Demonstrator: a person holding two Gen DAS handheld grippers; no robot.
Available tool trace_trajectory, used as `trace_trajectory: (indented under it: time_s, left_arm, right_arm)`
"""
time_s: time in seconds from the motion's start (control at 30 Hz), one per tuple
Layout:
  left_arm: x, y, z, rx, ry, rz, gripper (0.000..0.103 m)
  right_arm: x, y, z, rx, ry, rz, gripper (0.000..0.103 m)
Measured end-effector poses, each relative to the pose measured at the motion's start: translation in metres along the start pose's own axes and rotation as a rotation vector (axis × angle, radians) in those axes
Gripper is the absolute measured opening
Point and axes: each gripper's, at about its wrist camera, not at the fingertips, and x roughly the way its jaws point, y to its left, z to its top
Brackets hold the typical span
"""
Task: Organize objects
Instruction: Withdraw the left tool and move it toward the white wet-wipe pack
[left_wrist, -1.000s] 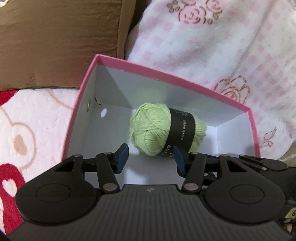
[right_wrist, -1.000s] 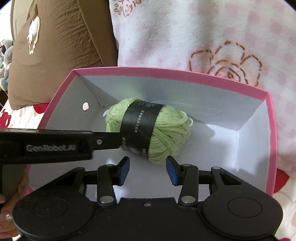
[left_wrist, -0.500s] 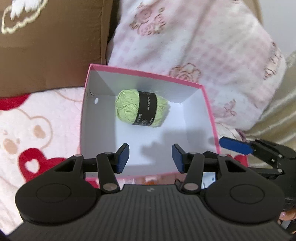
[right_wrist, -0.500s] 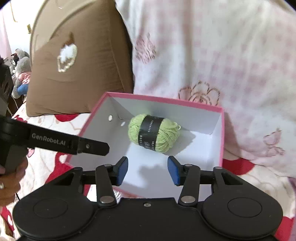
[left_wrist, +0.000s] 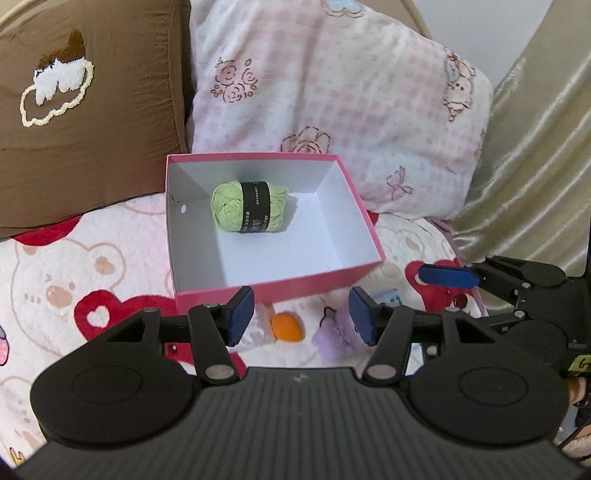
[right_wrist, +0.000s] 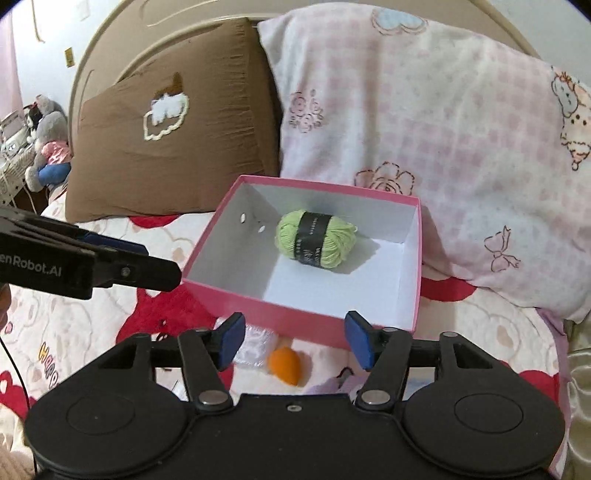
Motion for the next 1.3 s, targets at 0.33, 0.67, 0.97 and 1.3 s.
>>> trace_trajectory:
  time_s: [0.33,0.67,0.97,1.3]
  left_arm:
    - [-0.032,0.001,-0.03,0.025,0.009,-0.007,0.067]
    - [-0.04,0.004,-0.059,0.042,0.055,-0.004,0.076]
    - [-0.035,0.007,-0.087,0.084,0.077,0.01,0.089]
    - [-0.029,0.021,-0.106,0.091,0.093,0.008,0.097]
  right_arm:
    - [-0.044,0.021,-0.019,-0.019,-0.004,-0.005,0.087]
    - [-0.047,0.04,-0.05,-0.052,0.094,0.031,0.087]
    - [-0.045,0.05,-0.062,-0.126,0.117,0.067,0.088]
    - [-0.048,0.045,-0.065,-0.129,0.132,0.091,0.089]
